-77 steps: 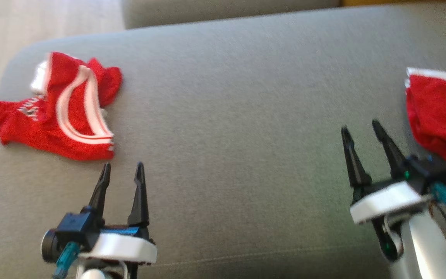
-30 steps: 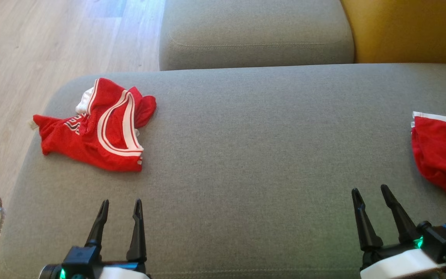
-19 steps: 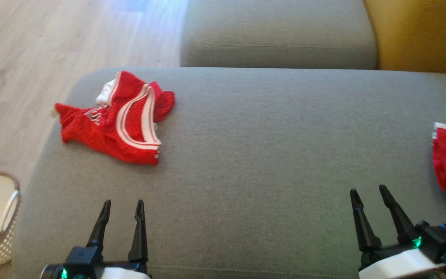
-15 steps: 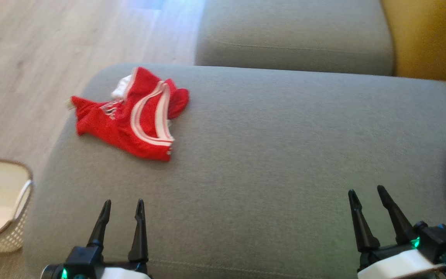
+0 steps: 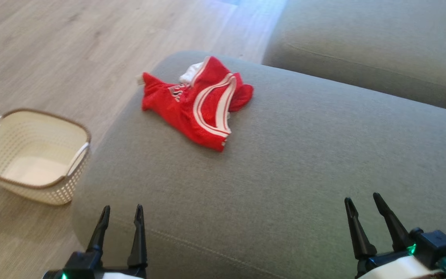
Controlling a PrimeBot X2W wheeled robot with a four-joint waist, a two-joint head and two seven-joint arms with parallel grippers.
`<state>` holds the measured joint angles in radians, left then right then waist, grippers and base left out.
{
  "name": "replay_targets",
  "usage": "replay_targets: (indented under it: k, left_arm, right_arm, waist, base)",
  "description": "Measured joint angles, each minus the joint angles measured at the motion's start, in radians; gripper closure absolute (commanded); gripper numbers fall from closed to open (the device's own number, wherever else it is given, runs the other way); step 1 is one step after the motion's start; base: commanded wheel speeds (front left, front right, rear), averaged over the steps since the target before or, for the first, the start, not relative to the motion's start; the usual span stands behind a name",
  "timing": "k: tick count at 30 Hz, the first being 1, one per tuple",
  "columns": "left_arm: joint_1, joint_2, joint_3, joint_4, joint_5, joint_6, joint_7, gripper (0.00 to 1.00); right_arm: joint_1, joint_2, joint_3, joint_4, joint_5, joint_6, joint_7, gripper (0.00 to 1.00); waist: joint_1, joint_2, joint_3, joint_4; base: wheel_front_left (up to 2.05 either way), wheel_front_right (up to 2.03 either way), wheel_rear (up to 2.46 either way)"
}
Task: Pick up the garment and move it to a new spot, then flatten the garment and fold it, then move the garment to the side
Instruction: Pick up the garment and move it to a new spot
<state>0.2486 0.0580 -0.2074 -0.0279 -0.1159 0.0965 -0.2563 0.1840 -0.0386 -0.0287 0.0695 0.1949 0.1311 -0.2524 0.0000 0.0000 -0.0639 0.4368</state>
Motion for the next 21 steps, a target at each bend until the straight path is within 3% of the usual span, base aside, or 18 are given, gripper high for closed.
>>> replay_targets:
  k: [6, 13, 17, 21]
  left_arm:
    - [0.011, 0.000, 0.016, -0.007, -0.022, 0.000, 0.000, 0.00]
    - [-0.092, -0.001, 0.075, -0.011, -0.046, -0.001, 0.000, 0.00]
    - [-0.254, 0.001, 0.110, 0.033, -0.065, -0.055, 0.000, 0.00]
    - [-0.435, 0.028, 0.109, 0.171, -0.072, -0.109, 0.032, 0.00]
  right_arm:
    - [-0.001, 0.000, 0.005, -0.001, -0.002, 0.000, 0.000, 0.00]
    - [-0.022, 0.000, 0.012, 0.004, -0.038, 0.000, 0.000, 0.00]
    - [-0.065, 0.000, 0.020, 0.003, -0.067, 0.000, 0.000, 0.00]
    - [-0.104, -0.001, 0.026, 0.003, -0.094, 0.000, 0.000, 0.00]
  waist:
    - [-0.0001, 0.0000, 0.028, 0.036]
    - [0.0001, 0.0000, 0.099, 0.013]
    - [0.0001, 0.0000, 0.151, -0.019]
    - [0.0003, 0.0000, 0.207, -0.050]
  base:
    - [0.00, 0.00, 0.00]
    - [0.00, 0.00, 0.00]
    - [0.00, 0.00, 0.00]
    - [0.00, 0.00, 0.00]
